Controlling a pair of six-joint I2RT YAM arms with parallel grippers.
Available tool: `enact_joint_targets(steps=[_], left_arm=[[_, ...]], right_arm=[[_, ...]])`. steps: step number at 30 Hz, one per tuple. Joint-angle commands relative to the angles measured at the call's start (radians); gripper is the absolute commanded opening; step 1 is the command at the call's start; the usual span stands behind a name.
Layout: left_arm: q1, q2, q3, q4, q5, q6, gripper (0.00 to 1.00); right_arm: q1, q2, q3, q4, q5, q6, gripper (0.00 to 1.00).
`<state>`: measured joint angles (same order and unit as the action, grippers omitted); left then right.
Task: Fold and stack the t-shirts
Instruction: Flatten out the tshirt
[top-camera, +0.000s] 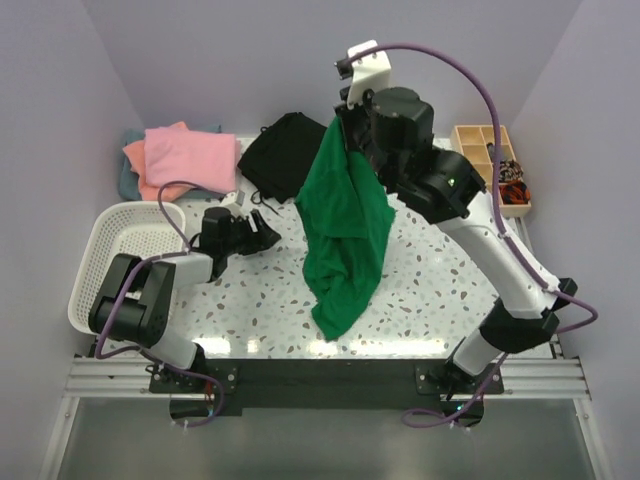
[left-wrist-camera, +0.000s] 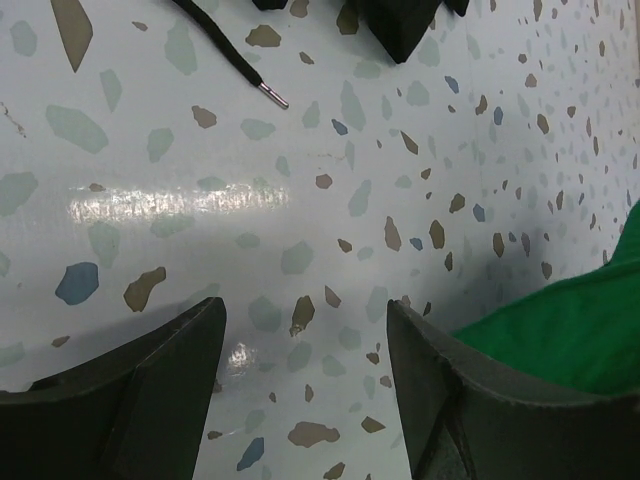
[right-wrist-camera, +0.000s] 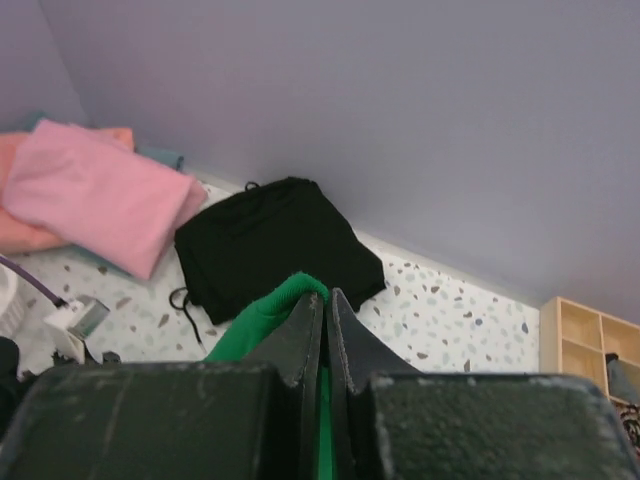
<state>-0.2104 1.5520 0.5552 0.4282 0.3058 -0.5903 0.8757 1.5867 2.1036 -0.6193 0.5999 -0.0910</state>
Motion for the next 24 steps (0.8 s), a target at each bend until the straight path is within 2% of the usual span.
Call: enact_joint_targets(steps=[1, 3, 5, 8, 11, 12, 15, 16, 19, 23, 24], left_arm=[[-0.001, 0.008, 0.054, 0.021, -0.014, 0.003, 0.7], [-0.001, 0.005, 0.058, 0.011, -0.025, 0.0, 0.7], [-0.001, 0.005, 0.064, 0.001, -0.039, 0.001, 0.7], [-0.003, -0.003, 0.074, -0.023, -0.068, 0.0, 0.7], [-0.001, -0.015, 0.08, -0.043, -0.086, 0.003, 0.7], [-0.001, -0.018, 0.08, -0.048, -0.088, 0.007, 0.7], [-0.001, -0.035, 0.08, -0.054, -0.105, 0.009, 0.7], [-0.003, -0.036, 0.08, -0.052, -0.103, 0.009, 0.7], [-0.001, -0.036, 0.095, -0.054, -0.103, 0.009, 0.7], [-0.001, -0.017, 0.109, -0.046, -0.093, 0.003, 0.7], [-0.001, -0.01, 0.109, -0.049, -0.093, 0.003, 0.7]], right_arm=[[-0.003, 0.1, 0.318, -0.083, -0.08, -0.078, 0.0], [-0.001, 0.148, 0.41, -0.088, -0.116, -0.092, 0.0], [-0.001, 0.135, 0.423, -0.089, -0.14, -0.082, 0.0], [-0.001, 0.04, 0.268, -0.043, -0.15, -0.046, 0.0], [-0.001, -0.189, -0.078, -0.027, -0.143, 0.055, 0.0], [-0.001, -0.329, -0.301, -0.014, -0.132, 0.083, 0.0], [-0.001, -0.546, -0.665, 0.013, -0.109, 0.247, 0.0], [-0.003, -0.659, -0.729, -0.018, -0.123, 0.285, 0.0], [-0.001, -0.766, -0.887, -0.159, -0.173, 0.445, 0.0], [-0.001, -0.751, -1.005, -0.27, -0.433, 0.565, 0.0], [-0.001, -0.751, -1.066, -0.267, -0.54, 0.585, 0.18]])
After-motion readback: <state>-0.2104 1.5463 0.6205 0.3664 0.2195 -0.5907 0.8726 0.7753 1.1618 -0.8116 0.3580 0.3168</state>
